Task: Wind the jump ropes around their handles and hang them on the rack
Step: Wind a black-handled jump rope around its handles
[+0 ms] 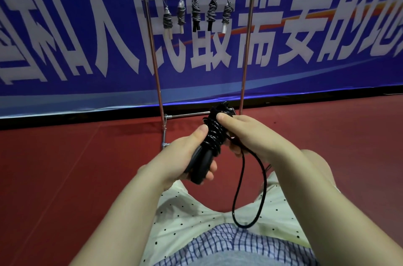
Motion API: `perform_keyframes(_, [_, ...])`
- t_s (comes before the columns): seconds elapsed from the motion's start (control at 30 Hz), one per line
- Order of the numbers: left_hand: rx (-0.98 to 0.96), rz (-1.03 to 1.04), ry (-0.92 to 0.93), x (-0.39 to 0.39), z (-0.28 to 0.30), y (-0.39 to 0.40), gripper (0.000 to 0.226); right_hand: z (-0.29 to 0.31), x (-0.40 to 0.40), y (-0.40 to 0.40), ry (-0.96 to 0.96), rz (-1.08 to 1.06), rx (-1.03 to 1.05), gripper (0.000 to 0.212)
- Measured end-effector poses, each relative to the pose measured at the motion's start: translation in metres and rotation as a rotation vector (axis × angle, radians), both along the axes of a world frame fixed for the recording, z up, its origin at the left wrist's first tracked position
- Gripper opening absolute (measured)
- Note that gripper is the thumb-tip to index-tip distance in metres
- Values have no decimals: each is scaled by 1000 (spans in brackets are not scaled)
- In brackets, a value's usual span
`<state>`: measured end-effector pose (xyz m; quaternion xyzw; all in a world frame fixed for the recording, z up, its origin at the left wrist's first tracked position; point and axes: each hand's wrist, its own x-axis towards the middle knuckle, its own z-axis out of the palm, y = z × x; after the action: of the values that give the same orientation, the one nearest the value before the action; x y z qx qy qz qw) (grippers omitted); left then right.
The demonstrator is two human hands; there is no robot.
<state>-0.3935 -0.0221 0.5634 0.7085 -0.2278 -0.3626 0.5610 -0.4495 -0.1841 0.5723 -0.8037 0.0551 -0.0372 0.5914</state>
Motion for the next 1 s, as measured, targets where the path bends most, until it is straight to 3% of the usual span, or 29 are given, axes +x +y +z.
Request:
perform_keyframes(0.2, [43,106,-199,1,-3,-2,43,-9,3,1,41,-66,-9,42])
perform_keyframes(0.5, [147,232,-513,12,-6,-1,26,-22,10,16,-145,-243,118,40])
perform_keyframes(0.73, [213,213,-645,11,1,0,39,-11,4,25,-235,-214,281,21])
perform_keyframes(0.83, [60,157,-483,5,0,-1,56,-3,0,19,-306,-131,251,14])
perform_keyframes(0.93, [-107,79,-127,-2,6,0,58,-1,-4,10,-335,49,276,13])
perform_keyframes(1.0, [-199,-34,110,0,8,3,73,-1,-6,6,-344,211,294,15])
